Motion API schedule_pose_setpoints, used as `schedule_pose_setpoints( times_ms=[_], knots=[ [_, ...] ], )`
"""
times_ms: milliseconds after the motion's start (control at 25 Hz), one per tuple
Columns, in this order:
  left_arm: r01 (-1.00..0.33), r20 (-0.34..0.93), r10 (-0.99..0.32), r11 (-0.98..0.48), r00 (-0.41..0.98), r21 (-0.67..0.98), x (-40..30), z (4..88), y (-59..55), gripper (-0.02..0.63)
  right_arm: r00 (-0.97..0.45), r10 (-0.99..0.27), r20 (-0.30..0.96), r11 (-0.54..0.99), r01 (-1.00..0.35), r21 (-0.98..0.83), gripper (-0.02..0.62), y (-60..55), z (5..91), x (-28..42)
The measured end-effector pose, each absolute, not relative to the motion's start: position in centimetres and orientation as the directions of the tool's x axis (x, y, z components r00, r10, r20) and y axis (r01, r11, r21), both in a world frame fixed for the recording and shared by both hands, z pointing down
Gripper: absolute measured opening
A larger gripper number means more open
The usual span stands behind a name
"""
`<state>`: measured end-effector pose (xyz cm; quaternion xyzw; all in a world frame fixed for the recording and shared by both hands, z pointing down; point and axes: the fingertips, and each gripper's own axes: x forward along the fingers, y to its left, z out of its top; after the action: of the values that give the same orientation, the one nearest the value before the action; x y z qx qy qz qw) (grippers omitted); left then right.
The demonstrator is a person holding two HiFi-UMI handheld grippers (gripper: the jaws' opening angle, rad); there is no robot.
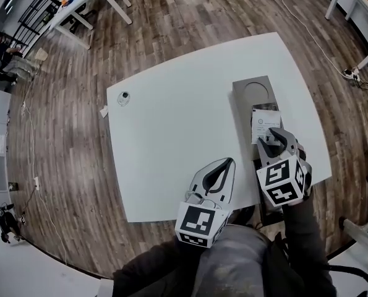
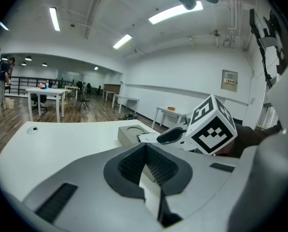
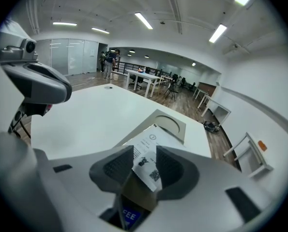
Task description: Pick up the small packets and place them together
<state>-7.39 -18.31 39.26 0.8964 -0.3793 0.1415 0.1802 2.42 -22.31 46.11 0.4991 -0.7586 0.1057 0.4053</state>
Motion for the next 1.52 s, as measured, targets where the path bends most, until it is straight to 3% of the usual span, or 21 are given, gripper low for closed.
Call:
schedule_pose_setpoints(
  times_ms=[440, 680, 1000, 1280, 1520],
  knots=[
    [-0.731, 0.327, -0.662, -0.658, 0.675, 0.178, -7.3, 36.2, -15.6, 0.003, -0.170, -0.760, 0.628, 0.421, -0.864, 0.277, 0.141, -20.1, 40.6, 4.0],
    [-0.691, 0.321, -0.621, -0.696, 0.715, 0.194, -4.4, 36.0, -11.5, 0.003, -0.161, -0.744, 0.648, 0.415, -0.872, 0.261, 0.141, -14.7, 41.1, 6.5],
    [-0.684, 0.348, -0.600, -0.698, 0.721, 0.214, -3.5, 37.6, -8.9, 0.003, -0.230, -0.615, 0.755, 0.521, -0.836, 0.170, 0.151, -9.1, 46.8, 5.0],
    [-0.711, 0.370, -0.618, -0.670, 0.694, 0.214, -4.2, 38.5, -10.1, 0.003, -0.304, -0.390, 0.869, 0.679, -0.732, 0.049, 0.300, -6.2, 51.7, 1.8],
    [-0.717, 0.380, -0.618, -0.660, 0.688, 0.223, -4.4, 38.9, -11.3, 0.003, -0.208, -0.296, 0.932, 0.732, -0.677, 0.081, 0.323, -5.8, 53.3, 2.1]
  ],
)
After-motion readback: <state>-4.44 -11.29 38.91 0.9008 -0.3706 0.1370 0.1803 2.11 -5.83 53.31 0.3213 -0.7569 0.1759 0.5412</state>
